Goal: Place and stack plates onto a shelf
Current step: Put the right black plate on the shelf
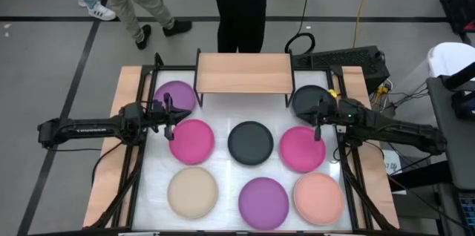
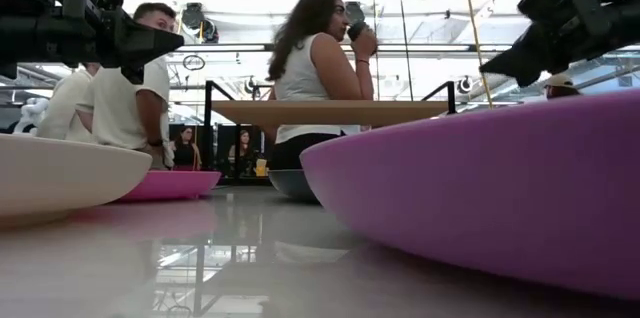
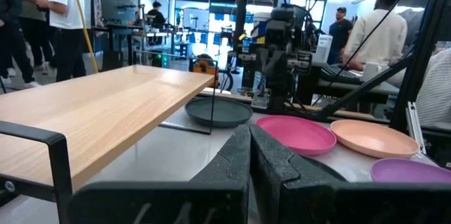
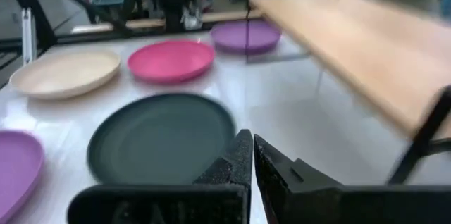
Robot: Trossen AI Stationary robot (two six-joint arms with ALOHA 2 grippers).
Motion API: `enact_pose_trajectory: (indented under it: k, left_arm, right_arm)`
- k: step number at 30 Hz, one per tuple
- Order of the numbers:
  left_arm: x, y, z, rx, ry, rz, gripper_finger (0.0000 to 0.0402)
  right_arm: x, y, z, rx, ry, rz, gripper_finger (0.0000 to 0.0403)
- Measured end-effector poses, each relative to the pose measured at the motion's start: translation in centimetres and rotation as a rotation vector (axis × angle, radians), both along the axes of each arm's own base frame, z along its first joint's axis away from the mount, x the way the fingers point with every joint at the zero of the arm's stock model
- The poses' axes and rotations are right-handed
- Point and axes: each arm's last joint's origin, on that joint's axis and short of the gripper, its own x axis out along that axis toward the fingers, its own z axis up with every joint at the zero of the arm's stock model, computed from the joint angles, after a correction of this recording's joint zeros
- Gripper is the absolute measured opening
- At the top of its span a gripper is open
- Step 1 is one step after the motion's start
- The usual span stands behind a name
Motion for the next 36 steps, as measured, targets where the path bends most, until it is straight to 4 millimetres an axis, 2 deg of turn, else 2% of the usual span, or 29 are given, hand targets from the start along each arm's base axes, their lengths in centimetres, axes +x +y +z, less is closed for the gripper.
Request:
enact_pose_trajectory:
  k: [7,15,21,24,29,36]
  left_arm:
    - [0.0,0.0,0.0,-0.001,0.000,0.000,0.0004]
    - [0.0,0.0,0.0,-0.022,-0.002,-0.001,0.0004]
    - [0.0,0.0,0.0,-0.022,-0.003,-0.002,0.0004]
    - [0.0,0.0,0.0,-0.025,-0.003,-0.002,0.0004]
    - [0.0,0.0,0.0,-0.047,-0.005,-0.004,0.0004]
    - [0.0,0.0,0.0,0.006,0.002,0.001,0.0004]
  right_arm:
    - [2.2,0.3,-0.9,0.010,0.089,0.051,0.0002]
    - [4.0,0.3,-0.5,-0.036,0.281,-0.079,0.0002]
    - [4.3,-0.1,-0.7,-0.044,0.454,-0.239,0.0006]
    - [4.5,-0.1,-1.3,-0.040,0.505,-0.239,0.0028]
    - [4.8,-0.2,-2.0,-0.040,0.553,-0.244,0.0090]
    - [4.8,-0.8,-2.2,-0.020,0.556,-0.309,0.0155]
